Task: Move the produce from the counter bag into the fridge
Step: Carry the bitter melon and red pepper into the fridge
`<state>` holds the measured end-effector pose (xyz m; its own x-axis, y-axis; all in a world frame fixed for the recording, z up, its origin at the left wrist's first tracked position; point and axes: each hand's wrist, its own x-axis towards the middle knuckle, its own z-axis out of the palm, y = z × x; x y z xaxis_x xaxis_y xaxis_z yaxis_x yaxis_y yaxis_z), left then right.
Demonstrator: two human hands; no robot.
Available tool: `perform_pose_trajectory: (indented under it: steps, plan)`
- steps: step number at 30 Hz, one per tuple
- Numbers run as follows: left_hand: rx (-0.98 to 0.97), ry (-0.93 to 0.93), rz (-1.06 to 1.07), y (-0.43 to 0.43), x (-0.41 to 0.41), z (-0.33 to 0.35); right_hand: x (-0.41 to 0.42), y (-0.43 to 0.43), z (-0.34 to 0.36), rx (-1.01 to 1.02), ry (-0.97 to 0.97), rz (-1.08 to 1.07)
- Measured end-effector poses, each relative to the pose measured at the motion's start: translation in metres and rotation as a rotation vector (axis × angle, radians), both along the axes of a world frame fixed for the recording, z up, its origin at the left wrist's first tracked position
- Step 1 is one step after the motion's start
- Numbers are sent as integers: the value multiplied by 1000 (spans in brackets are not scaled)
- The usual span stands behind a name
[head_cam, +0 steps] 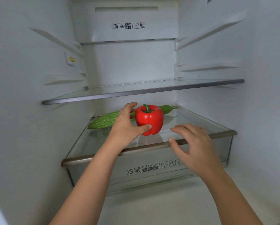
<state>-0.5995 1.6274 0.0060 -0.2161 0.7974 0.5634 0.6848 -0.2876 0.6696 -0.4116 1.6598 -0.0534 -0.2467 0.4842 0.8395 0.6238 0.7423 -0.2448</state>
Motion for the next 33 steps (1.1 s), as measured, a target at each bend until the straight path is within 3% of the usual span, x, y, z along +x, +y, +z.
perform_pose_trajectory:
  steps: [11,16,23,33]
  plan:
    - [24,48,72,-30,9,-10,7,-24,-3,71,8,-24]
    - [236,146,93,-64,24,-31,15,-56,-13,91,-34,-147]
    - [268,477,-110,-101,61,-64,38,-128,-40,-20,-132,-351]
    - [239,545,-434,-158,145,-96,106,-251,-54,-103,-106,-733]
